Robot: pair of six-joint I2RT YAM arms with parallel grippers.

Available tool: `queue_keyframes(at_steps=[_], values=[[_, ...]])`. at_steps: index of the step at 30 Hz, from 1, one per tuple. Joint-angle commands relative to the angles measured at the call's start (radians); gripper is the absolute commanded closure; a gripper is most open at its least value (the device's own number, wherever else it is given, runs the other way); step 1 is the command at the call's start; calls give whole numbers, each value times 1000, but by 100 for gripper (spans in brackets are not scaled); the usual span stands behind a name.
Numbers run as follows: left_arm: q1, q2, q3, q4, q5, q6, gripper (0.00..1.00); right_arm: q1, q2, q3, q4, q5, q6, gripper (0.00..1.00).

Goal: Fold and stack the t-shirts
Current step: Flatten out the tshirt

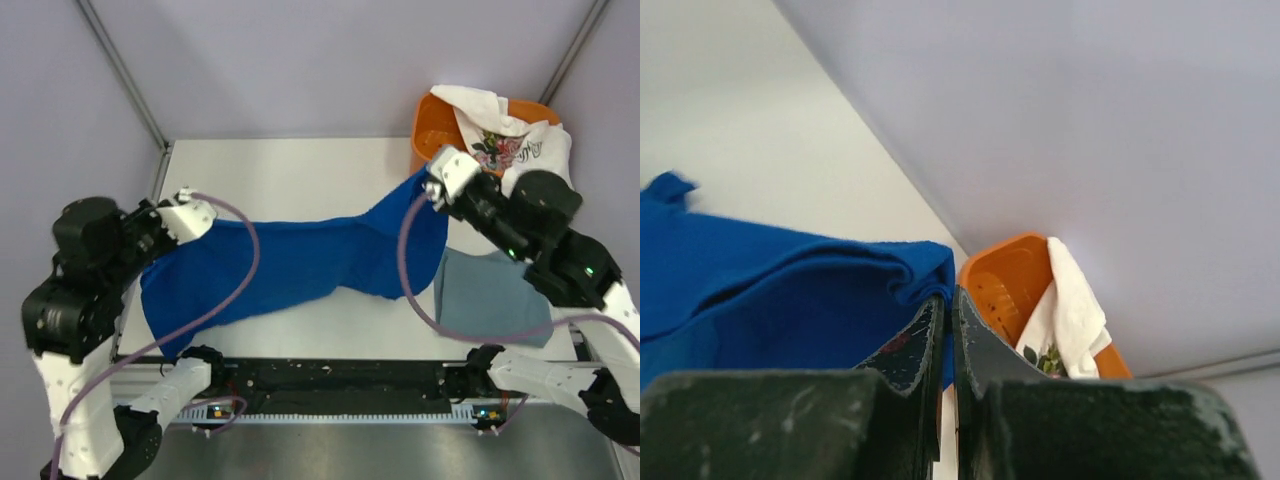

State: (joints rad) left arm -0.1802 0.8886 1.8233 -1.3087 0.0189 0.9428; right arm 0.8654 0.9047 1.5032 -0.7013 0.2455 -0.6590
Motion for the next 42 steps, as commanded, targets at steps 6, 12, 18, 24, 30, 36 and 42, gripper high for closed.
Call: queue_keyframes(at_steps=[6, 12, 18, 24, 30, 36, 42], values=[[-4, 321, -139, 574, -305, 14, 100, -341, 564, 335, 465, -296, 55, 100], [22, 507, 13, 1044, -447, 96, 100, -443, 908, 909, 514, -217, 87, 100], [35, 604, 149, 1117, -405, 183, 100, -505, 901, 980, 637, -270, -11, 100], [47, 549, 55, 1076, -332, 229, 100, -505, 766, 806, 478, -273, -264, 100], [48, 422, -180, 769, -192, 269, 100, -477, 470, 360, 176, -374, -375, 100], [48, 308, -461, 398, -73, 290, 100, -268, 166, -153, -42, -328, -370, 100], [47, 262, -821, 308, 47, 306, 70, -34, 164, -446, -139, -400, -243, 100]])
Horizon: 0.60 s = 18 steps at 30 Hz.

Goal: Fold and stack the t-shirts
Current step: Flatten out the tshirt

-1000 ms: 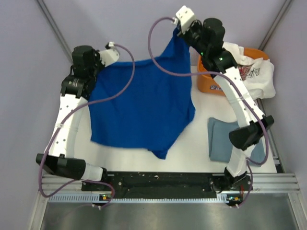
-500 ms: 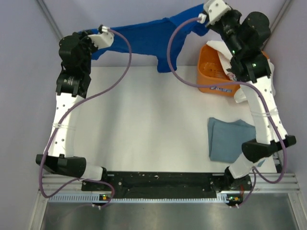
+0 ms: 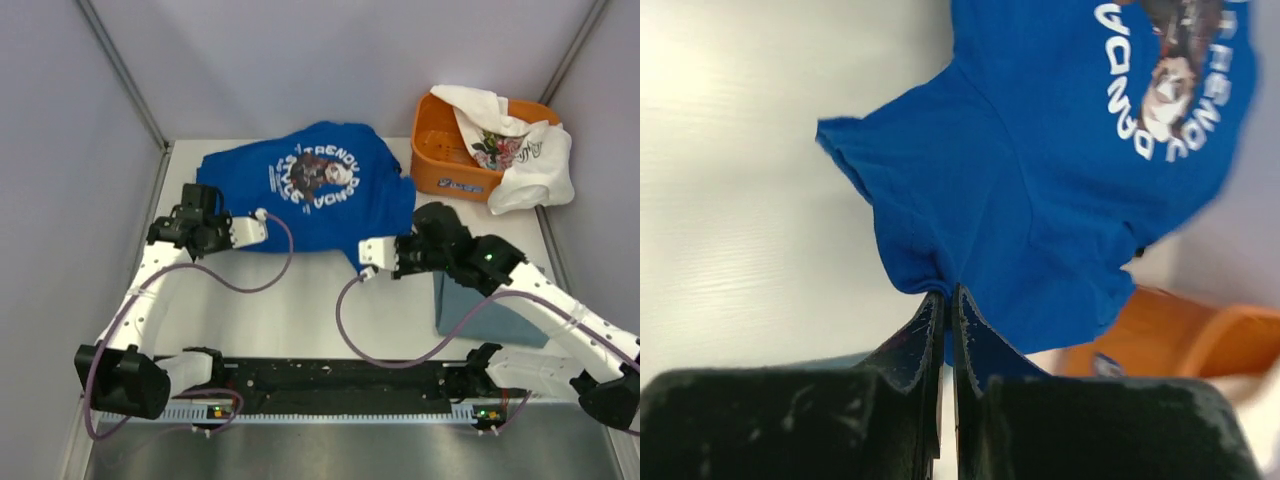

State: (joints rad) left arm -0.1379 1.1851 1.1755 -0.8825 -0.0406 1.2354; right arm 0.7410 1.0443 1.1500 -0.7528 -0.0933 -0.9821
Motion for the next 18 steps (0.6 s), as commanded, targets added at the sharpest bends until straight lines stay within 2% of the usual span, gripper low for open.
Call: queue_keyframes(at_steps=[1, 2, 4, 11, 15, 18], values=[[4, -41, -236, -101, 105, 9, 52, 104, 45, -128, -89, -87, 92, 100], [4, -48, -284, -87, 96, 1, 42, 119, 62, -144, -91, -98, 98, 100], [4, -65, -367, -117, 79, 9, 38, 132, 95, -164, -95, -97, 100, 100], [14, -211, -519, -237, 51, 19, 36, 133, 108, -188, -141, -62, 83, 100], [38, -232, -583, -268, -30, 36, 36, 132, 76, -196, -181, -65, 88, 100], [41, -239, -591, -343, 5, 52, 36, 132, 48, -219, -189, -57, 80, 100]])
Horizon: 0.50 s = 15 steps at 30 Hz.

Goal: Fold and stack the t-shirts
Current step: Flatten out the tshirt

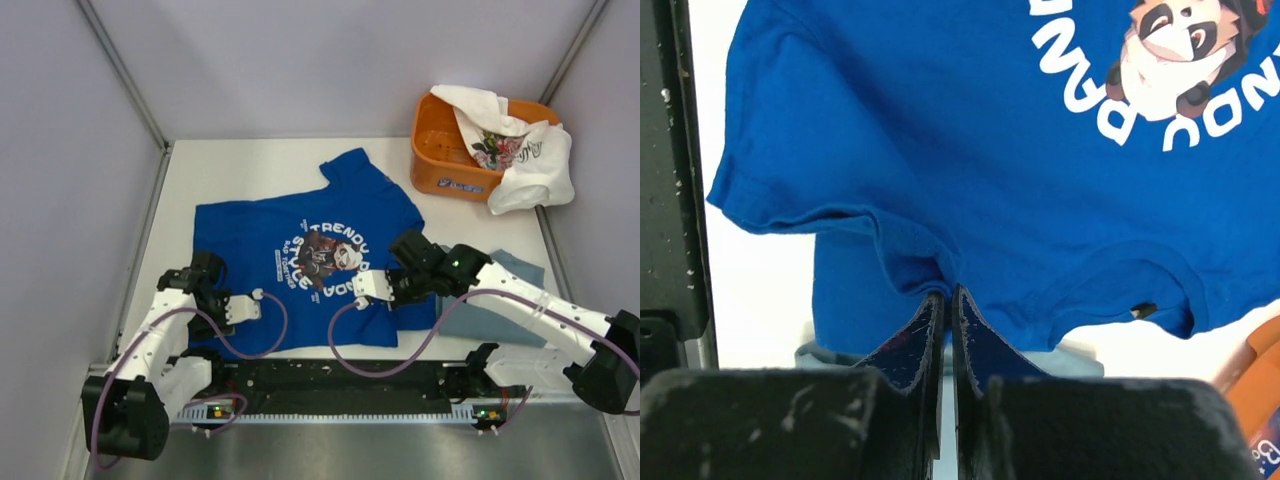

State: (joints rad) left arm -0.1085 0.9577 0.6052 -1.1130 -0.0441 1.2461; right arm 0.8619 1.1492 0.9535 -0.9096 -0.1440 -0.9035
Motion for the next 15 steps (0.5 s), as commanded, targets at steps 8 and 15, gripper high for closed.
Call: queue_keyframes(at_steps=[8, 15], values=[[12, -47, -71, 135, -40, 0, 35, 11, -45, -22, -18, -42, -12, 100], [13, 125, -64, 430, -23, -7, 38, 12, -13, -4, -8, -86, -6, 100]])
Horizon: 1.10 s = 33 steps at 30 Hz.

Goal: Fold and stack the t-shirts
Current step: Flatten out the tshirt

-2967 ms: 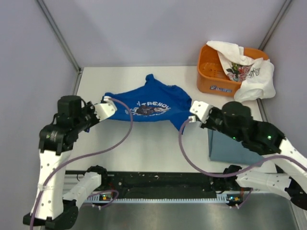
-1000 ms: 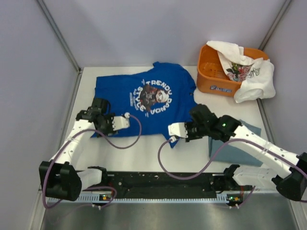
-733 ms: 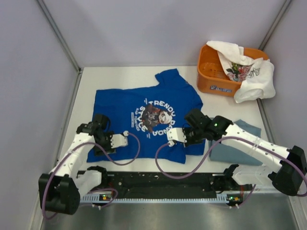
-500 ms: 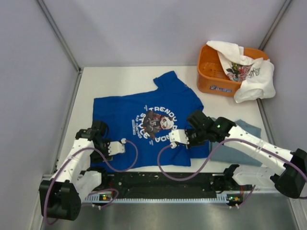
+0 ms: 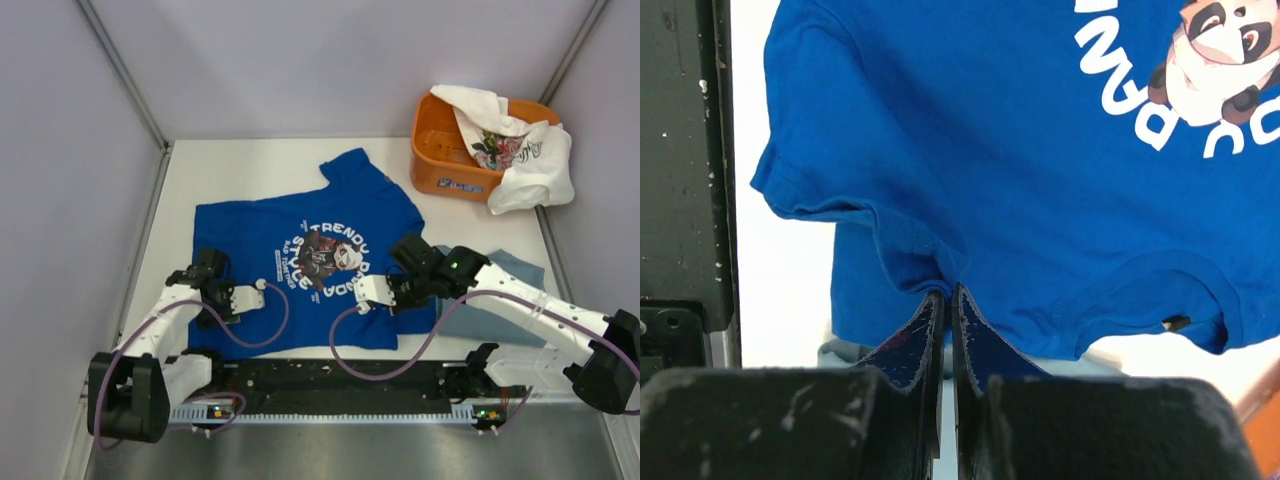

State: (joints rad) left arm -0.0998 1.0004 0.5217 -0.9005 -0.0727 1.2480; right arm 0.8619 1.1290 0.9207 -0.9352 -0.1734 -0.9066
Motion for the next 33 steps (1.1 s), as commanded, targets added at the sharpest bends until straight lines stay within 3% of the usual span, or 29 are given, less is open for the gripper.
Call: queue_keyframes(at_steps=[1, 4, 8, 13, 16, 23, 29, 33], values=[[6, 104, 38, 213, 22, -1, 38, 14, 6, 24, 19, -63, -5, 100], [15, 164, 49, 244, 48, 69, 37, 12, 6, 9, 44, -75, -9, 100], [54, 326, 50, 438, -59, 128, 36, 12, 38, 12, 90, -109, 1, 100], [130, 581, 289, 532, -120, 68, 37, 14, 100, 32, 148, -71, 6, 100], [132, 621, 380, 513, -110, 68, 37, 12, 129, 47, 171, -37, 23, 100], [135, 408, 422, 281, 20, 131, 34, 14, 146, 66, 220, 9, 61, 100], [176, 137, 302, 14, 28, 275, 30, 12, 132, 55, 228, 29, 71, 100], [256, 70, 207, -25, 1, 310, 33, 12, 129, 56, 230, 15, 71, 100]])
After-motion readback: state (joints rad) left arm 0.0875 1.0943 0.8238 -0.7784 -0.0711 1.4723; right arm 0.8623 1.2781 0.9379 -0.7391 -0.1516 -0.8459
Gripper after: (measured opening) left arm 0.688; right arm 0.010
